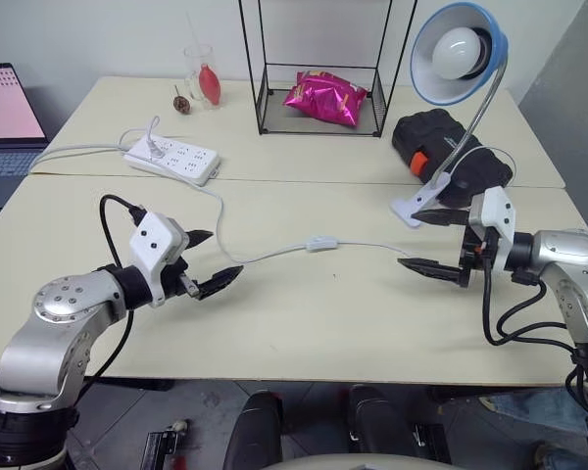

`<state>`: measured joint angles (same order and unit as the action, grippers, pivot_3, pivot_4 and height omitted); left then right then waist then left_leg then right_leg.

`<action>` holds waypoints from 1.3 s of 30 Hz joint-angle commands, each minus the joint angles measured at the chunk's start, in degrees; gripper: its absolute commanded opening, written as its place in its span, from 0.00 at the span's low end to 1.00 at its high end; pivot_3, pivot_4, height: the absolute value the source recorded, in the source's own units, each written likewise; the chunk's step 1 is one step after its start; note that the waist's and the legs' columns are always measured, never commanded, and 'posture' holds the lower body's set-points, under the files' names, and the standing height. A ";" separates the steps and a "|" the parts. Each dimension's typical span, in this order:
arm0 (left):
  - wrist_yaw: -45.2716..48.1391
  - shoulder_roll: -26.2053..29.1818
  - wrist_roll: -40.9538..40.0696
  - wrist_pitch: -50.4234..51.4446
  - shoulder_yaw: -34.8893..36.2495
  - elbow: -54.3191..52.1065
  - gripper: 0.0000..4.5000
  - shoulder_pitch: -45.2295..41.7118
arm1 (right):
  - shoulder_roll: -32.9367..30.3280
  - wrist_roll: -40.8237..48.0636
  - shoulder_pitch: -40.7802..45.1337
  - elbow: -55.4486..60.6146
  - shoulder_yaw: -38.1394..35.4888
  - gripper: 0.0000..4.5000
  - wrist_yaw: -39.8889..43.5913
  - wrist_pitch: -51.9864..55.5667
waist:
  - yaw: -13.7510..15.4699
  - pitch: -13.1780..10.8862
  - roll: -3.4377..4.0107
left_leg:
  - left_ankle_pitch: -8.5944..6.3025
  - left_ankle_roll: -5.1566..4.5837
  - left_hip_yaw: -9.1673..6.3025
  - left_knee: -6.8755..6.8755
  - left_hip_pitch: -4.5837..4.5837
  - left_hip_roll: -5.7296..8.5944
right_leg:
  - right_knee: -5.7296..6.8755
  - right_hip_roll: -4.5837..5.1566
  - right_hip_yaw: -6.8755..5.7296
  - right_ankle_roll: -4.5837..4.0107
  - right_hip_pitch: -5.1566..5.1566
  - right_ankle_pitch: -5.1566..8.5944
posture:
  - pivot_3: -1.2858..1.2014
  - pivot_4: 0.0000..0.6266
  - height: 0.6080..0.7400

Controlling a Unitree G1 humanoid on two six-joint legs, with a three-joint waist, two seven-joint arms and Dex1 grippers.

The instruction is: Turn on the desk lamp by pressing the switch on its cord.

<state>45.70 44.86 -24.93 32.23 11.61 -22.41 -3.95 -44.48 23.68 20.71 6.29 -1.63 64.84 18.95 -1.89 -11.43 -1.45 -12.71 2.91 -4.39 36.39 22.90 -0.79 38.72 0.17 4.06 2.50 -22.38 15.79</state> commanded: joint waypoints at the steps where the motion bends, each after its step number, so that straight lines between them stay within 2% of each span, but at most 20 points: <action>1: -0.50 -0.28 -1.52 -0.75 2.56 -1.87 0.99 -0.64 | -0.10 0.03 1.59 0.53 -0.54 1.00 0.25 -0.90 | 0.00 0.00 0.00 | 0.00 0.00 0.00 0.00 0.00 0.00 | 0.00 0.00 0.00 0.00 0.00 0.00 | 0.52 0.24 1.00; 10: -1.38 -0.39 0.14 -2.68 1.38 -0.88 0.99 -2.30 | 0.43 0.59 2.35 0.51 -0.60 1.00 -1.49 0.74 | 0.02 0.00 0.00 | 0.00 0.00 -0.01 -0.15 -0.01 0.00 | -0.03 0.00 -0.03 0.01 -0.02 0.00 | 0.52 0.24 1.00; 19: 1.34 -2.67 0.13 -5.41 -2.11 6.66 0.99 -8.20 | 0.99 1.58 0.15 5.25 -1.18 1.00 -4.41 3.04 | 0.02 0.00 0.00 | 0.00 0.00 -0.02 -0.22 -0.02 0.00 | -0.04 -0.01 -0.04 0.01 -0.04 0.00 | 0.52 0.24 1.00; 25: 6.65 -7.77 3.31 -7.39 -12.72 18.65 0.99 -18.05 | 0.48 3.58 -5.93 14.48 -3.11 1.00 -9.88 9.56 | 0.75 0.00 0.00 | 0.00 0.00 -0.11 -0.25 0.01 0.07 | -0.07 0.00 -0.14 0.03 0.01 0.01 | 0.52 0.24 1.00; 28: 9.08 -12.21 3.72 -7.00 -16.64 26.46 0.99 -23.40 | 0.44 2.90 -8.56 18.76 -2.99 1.00 -13.20 12.41 | 0.38 0.01 -0.02 | 0.00 0.00 -0.07 -0.22 0.03 0.08 | -0.15 0.01 -0.10 0.11 0.02 -0.03 | 0.52 0.24 1.00; 34: 11.36 -18.98 5.01 -7.21 -18.98 40.36 0.99 -31.63 | 0.20 3.32 -11.84 24.35 -4.21 1.00 -17.09 15.40 | -0.13 0.01 -0.03 | 0.00 0.00 -0.08 -0.26 0.01 0.06 | -0.12 -0.04 -0.09 0.11 -0.01 -0.03 | 0.52 0.24 1.00; 39: 14.49 -21.02 6.59 -6.52 -20.42 47.93 0.99 -35.75 | 0.03 3.51 -13.38 26.78 -5.35 1.00 -18.75 16.47 | -0.08 0.01 -0.03 | 0.00 0.00 -0.09 -0.26 0.02 0.07 | -0.08 -0.07 -0.09 0.11 -0.03 -0.03 | 0.52 0.24 1.00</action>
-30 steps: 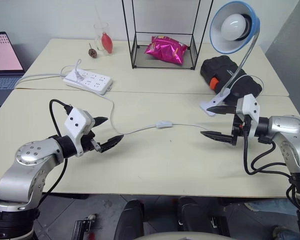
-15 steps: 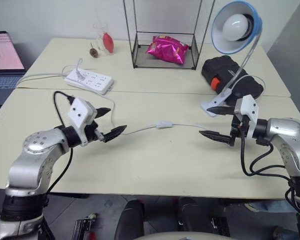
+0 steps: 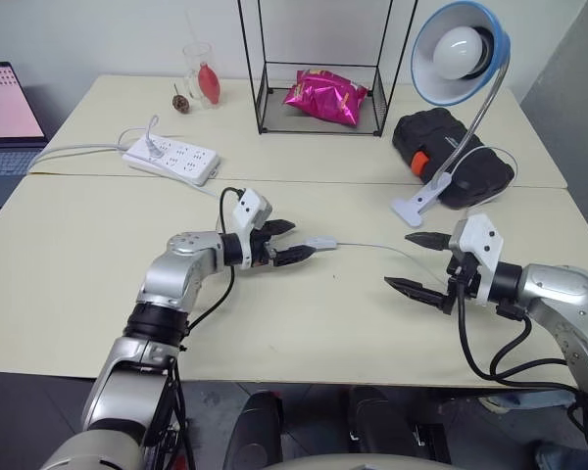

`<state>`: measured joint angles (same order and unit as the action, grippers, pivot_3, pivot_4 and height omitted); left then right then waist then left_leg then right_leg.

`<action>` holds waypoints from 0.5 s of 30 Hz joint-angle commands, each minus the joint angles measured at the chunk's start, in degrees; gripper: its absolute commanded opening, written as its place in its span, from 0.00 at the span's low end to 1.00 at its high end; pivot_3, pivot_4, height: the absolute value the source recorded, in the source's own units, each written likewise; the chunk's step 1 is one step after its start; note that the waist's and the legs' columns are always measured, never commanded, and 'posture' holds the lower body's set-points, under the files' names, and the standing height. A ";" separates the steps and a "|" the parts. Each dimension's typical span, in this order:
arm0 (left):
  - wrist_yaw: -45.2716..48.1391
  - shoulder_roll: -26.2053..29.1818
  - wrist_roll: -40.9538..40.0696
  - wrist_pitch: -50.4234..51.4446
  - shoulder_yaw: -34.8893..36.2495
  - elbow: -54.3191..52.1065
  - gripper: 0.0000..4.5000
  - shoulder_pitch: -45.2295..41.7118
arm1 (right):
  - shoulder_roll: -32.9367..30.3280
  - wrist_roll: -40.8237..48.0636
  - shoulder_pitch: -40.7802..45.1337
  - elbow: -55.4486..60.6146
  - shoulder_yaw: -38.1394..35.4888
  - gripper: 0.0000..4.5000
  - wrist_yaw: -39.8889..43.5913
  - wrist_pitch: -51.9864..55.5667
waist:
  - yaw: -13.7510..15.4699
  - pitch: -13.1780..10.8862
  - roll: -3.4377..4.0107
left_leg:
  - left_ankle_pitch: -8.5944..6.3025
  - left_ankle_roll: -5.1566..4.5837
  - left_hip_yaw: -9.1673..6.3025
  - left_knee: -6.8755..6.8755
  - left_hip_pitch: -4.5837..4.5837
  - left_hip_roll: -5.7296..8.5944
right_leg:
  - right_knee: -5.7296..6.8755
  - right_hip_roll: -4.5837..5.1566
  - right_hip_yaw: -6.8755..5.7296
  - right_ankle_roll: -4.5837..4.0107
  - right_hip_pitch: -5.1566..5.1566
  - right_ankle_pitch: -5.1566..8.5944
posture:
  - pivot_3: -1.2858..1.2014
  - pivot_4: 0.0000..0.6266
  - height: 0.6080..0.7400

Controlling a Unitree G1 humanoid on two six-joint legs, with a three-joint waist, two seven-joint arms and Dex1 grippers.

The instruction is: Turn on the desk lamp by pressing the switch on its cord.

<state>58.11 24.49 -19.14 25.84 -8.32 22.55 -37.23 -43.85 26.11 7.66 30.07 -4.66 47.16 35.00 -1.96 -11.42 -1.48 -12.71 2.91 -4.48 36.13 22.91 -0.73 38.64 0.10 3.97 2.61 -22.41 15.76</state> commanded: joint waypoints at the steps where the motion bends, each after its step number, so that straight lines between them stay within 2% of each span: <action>1: 2.85 -0.85 0.99 0.00 -0.71 4.00 0.99 -3.01 | -0.62 1.05 -0.59 3.39 -2.50 1.00 -1.28 0.55 | -0.02 0.00 0.00 | 0.00 0.00 0.01 0.00 0.01 0.01 | 0.00 0.01 0.01 0.00 0.00 0.00 | 0.52 0.24 1.00; 4: 4.80 -1.36 1.50 0.55 -1.10 5.95 0.99 -4.19 | -0.68 1.08 -1.24 4.27 -2.94 1.00 -1.71 0.79 | 0.04 0.00 0.00 | 0.00 0.00 0.00 0.01 0.00 0.01 | -0.01 0.01 0.00 0.00 0.00 0.00 | 0.52 0.24 1.00; 7: 5.30 -2.02 2.16 0.23 -1.06 7.19 0.89 -4.95 | -0.78 1.19 -1.80 4.91 -3.17 1.00 -1.99 0.88 | 0.10 0.00 0.00 | 0.00 0.00 -0.01 0.00 0.01 0.00 | -0.02 0.01 -0.01 0.00 0.00 0.00 | 0.52 0.24 1.00; 13: 6.07 -3.23 3.27 0.38 -1.41 7.36 0.56 -5.00 | -0.93 1.06 -1.95 5.19 -2.77 1.00 -2.29 0.80 | 0.09 0.00 -0.01 | 0.00 0.00 -0.02 0.01 0.01 0.01 | -0.01 0.01 -0.01 0.01 0.00 0.00 | 0.52 0.24 1.00; 15: 6.61 -3.19 3.67 0.61 -1.82 6.84 0.49 -4.59 | -0.94 1.07 -1.70 5.09 -2.54 1.00 -2.31 0.79 | 0.09 0.00 -0.01 | 0.00 0.00 -0.02 0.01 0.01 0.01 | -0.01 0.01 -0.01 0.01 0.00 0.00 | 0.52 0.24 1.00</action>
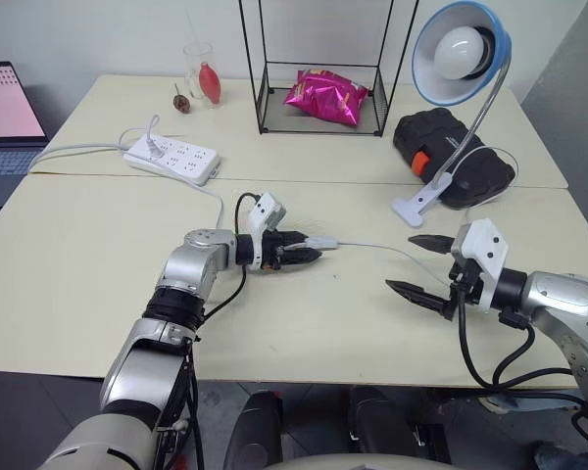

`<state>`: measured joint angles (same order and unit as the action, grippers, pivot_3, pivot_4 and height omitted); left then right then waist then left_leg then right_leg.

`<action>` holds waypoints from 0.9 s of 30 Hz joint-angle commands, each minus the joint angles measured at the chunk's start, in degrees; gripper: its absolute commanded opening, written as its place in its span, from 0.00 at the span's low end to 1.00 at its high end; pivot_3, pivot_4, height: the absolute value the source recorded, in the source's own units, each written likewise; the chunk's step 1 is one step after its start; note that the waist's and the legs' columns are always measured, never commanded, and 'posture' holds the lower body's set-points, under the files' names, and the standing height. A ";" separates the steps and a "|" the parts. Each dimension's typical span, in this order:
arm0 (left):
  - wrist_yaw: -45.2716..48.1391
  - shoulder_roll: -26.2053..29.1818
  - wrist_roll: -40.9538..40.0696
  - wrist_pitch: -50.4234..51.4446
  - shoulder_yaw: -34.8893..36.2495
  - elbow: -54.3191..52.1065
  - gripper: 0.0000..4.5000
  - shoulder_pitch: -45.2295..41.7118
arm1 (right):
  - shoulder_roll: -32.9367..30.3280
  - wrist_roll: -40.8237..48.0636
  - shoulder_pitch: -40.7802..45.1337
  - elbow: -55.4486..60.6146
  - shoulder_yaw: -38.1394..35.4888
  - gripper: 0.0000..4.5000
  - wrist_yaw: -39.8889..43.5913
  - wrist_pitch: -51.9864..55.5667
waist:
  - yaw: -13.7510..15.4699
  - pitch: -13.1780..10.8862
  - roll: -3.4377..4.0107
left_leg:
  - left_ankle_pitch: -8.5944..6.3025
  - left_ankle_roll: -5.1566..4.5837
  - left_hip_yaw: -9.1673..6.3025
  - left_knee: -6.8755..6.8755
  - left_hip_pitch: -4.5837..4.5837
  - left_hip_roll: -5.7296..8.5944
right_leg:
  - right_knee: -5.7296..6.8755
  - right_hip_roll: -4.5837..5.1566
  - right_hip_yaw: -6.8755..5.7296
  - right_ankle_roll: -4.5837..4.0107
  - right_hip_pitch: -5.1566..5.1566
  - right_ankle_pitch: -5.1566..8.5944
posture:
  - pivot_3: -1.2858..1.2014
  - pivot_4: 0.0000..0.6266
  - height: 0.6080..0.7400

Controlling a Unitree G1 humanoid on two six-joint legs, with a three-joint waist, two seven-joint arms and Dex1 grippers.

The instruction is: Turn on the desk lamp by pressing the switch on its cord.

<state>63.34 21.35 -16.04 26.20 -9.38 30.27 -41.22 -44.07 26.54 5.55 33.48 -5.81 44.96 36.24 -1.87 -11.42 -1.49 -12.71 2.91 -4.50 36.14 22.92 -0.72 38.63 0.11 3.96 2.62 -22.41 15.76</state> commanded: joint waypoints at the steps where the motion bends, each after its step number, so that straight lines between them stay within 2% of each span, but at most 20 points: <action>1: 1.56 0.01 0.82 0.20 -0.88 -1.12 0.43 -0.39 | -0.71 0.64 0.57 1.62 -1.29 1.00 -0.13 -0.43 | 0.00 0.00 0.00 | 0.00 0.00 0.00 0.00 0.00 0.00 | 0.00 0.00 0.00 0.00 0.00 0.00 | 0.52 0.24 1.00; 5: 1.96 0.52 1.79 -0.59 -0.94 -2.09 0.24 0.42 | -0.23 1.00 1.29 1.46 -1.05 1.00 -0.54 0.01 | 0.00 0.00 0.00 | 0.00 0.00 0.01 0.00 0.00 0.00 | 0.00 0.00 0.00 0.00 0.00 0.00 | 0.52 0.24 1.00; 9: 2.27 1.40 2.85 -2.85 -1.13 -4.92 0.24 1.85 | 1.91 3.38 1.73 1.64 -1.64 1.00 -2.62 2.50 | -0.04 0.00 0.00 | 0.00 0.00 0.01 0.00 -0.01 -0.01 | 0.00 0.00 0.01 0.00 0.00 0.00 | 0.52 0.24 1.00; 13: 0.35 1.74 4.23 -8.77 -0.32 -9.22 0.24 3.95 | 7.00 8.85 1.81 4.01 -2.25 1.00 -8.96 9.31 | -0.01 0.00 0.00 | 0.00 0.00 -0.01 -0.01 -0.01 -0.04 | 0.02 -0.01 0.01 -0.01 0.00 0.00 | 0.52 0.24 1.00; 19: -5.85 1.01 5.43 -16.03 2.06 -15.03 0.24 5.25 | 21.51 23.92 2.01 5.49 -4.78 1.00 -23.93 21.01 | 0.11 0.01 0.01 | 0.00 0.00 -0.06 0.03 0.00 -0.04 | 0.09 0.01 0.01 -0.01 0.00 -0.01 | 0.52 0.24 1.00; 21: -6.86 1.04 4.71 -16.01 2.78 -17.65 0.24 5.96 | 26.97 30.84 1.46 4.72 -6.19 1.00 -29.93 23.00 | 0.07 0.02 -0.01 | 0.00 0.00 -0.06 0.02 -0.01 -0.03 | 0.11 0.02 0.02 -0.01 0.00 -0.01 | 0.52 0.24 1.00; 27: -7.88 1.98 3.49 -12.85 3.13 -24.10 0.24 7.63 | 38.12 41.14 2.35 -1.27 -5.83 1.00 -44.96 24.74 | -0.02 0.01 0.01 | 0.00 0.00 -0.05 0.00 -0.02 -0.05 | 0.12 0.01 0.02 -0.02 -0.01 0.00 | 0.52 0.24 1.00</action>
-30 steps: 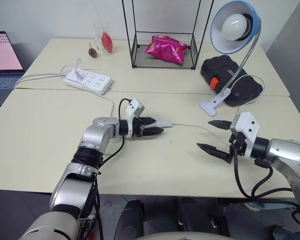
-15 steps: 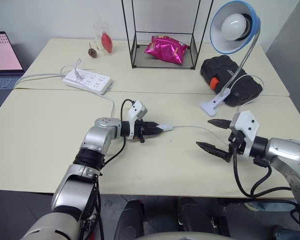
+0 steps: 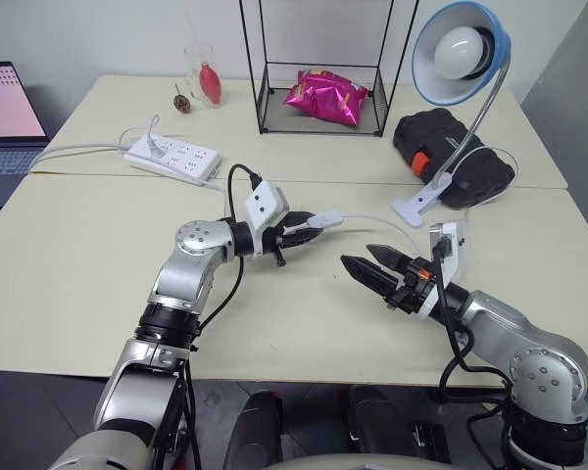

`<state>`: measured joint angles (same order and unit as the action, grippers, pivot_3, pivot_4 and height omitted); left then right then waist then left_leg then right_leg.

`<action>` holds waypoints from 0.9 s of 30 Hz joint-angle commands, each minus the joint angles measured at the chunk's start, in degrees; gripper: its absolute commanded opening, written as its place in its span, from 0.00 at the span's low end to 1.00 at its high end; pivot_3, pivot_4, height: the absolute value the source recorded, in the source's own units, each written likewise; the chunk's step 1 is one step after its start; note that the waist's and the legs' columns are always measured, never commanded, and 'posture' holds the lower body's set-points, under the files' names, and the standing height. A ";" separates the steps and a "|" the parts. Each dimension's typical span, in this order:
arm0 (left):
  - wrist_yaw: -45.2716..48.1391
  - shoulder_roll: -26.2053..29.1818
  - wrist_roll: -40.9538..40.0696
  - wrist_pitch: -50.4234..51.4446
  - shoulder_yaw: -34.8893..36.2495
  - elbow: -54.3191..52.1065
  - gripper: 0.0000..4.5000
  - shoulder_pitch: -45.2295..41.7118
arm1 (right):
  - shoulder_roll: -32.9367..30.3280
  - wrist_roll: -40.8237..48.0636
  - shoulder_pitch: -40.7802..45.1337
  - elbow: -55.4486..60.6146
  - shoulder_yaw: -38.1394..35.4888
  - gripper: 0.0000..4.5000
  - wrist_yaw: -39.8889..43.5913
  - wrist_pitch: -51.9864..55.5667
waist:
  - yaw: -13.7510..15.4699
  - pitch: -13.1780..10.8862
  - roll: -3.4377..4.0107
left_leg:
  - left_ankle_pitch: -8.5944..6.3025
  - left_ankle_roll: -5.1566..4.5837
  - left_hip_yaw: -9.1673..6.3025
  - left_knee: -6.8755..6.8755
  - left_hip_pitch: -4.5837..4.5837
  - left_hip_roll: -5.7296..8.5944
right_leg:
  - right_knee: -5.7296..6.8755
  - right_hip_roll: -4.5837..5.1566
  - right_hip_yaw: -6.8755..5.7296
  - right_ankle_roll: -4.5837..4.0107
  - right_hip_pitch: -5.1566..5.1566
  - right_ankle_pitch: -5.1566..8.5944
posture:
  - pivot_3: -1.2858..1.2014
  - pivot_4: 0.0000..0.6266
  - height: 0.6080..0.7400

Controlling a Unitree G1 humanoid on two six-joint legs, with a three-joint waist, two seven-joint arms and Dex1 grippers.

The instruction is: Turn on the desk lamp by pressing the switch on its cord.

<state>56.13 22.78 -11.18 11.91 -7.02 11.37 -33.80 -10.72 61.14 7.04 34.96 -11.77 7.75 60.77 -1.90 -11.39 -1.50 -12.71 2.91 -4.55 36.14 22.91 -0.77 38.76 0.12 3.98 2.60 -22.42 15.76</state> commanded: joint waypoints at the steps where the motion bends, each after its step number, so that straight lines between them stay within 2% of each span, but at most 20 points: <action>1: -0.84 0.62 -1.56 2.03 0.82 -5.92 0.24 0.22 | 6.64 7.83 1.74 -4.10 0.36 1.00 -9.73 -0.17 | -0.02 -0.01 0.01 | 0.00 0.00 0.01 0.00 0.01 0.02 | 0.01 0.00 0.00 0.00 -0.02 0.00 | 0.52 0.24 1.00; 4: -1.33 0.77 -2.37 4.85 0.99 -8.50 0.24 0.45 | 11.80 12.02 4.57 -8.21 0.46 1.00 -15.71 -1.83 | -0.18 -0.01 0.03 | 0.00 0.00 0.02 -0.01 -0.01 -0.01 | 0.05 -0.04 0.03 -0.01 -0.05 0.01 | 0.52 0.24 1.00; 8: -2.30 1.23 -3.33 9.12 1.03 -11.92 0.24 0.86 | 15.55 15.96 7.45 -12.78 -0.12 1.00 -21.16 -4.28 | -0.52 -0.01 0.03 | 0.00 -0.01 0.02 -0.02 0.02 -0.04 | 0.11 -0.08 0.03 -0.04 -0.14 0.02 | 0.52 0.24 1.00; 18: -5.84 3.32 -3.70 19.85 0.60 -18.38 0.24 0.39 | 17.31 18.43 11.32 -18.65 1.19 1.00 -24.38 -9.12 | -1.00 -0.01 0.03 | 0.00 -0.01 0.05 -0.09 0.11 -0.04 | 0.13 -0.08 0.05 -0.06 -0.28 0.03 | 0.52 0.24 1.00; 27: -6.98 3.67 -4.29 22.68 0.27 -21.42 0.24 0.85 | 17.03 20.06 12.96 -21.31 1.82 1.00 -25.25 -10.23 | -1.09 -0.02 0.03 | 0.00 -0.01 0.06 -0.10 0.11 -0.04 | 0.13 -0.09 0.05 -0.06 -0.29 0.04 | 0.52 0.24 1.00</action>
<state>49.39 25.82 -14.87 34.71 -6.93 -7.37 -32.52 5.82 79.23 19.04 13.01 -10.05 -17.49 51.49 -2.99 -11.41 -1.46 -12.70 2.90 -4.49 36.04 23.02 -0.82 38.88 0.03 4.04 2.53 -22.71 15.80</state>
